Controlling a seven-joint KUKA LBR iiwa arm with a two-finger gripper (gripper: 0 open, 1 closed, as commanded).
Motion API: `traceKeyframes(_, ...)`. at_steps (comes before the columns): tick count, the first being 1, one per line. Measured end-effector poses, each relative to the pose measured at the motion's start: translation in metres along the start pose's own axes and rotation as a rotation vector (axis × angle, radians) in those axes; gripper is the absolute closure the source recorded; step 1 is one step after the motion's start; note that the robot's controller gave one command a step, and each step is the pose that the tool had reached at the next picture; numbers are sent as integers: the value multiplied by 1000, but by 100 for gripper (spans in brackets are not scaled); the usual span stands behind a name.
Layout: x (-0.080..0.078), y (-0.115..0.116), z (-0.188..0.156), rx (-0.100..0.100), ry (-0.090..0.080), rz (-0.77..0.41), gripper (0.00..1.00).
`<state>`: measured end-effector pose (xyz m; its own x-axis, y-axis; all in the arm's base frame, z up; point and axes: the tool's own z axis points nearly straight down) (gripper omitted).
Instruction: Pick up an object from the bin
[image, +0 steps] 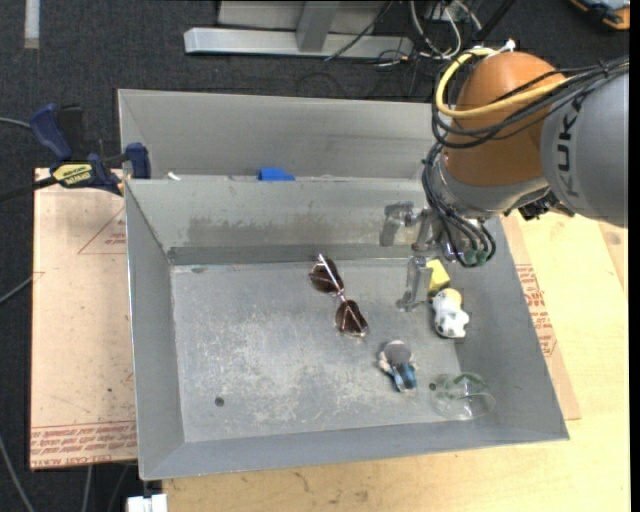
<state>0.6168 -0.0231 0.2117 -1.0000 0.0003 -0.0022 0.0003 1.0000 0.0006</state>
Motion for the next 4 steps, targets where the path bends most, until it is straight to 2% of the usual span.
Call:
traceKeyframes(1, -4, 6, 63, -1, -6, 62, 0)
traceKeyframes(2, -17, 28, 79, 1, 4, 355, 0)
traceKeyframes(3, -8, 11, 71, 0, 0, 321, 0)
traceKeyframes(4, -20, 44, 121, -1, -2, 631, 0)
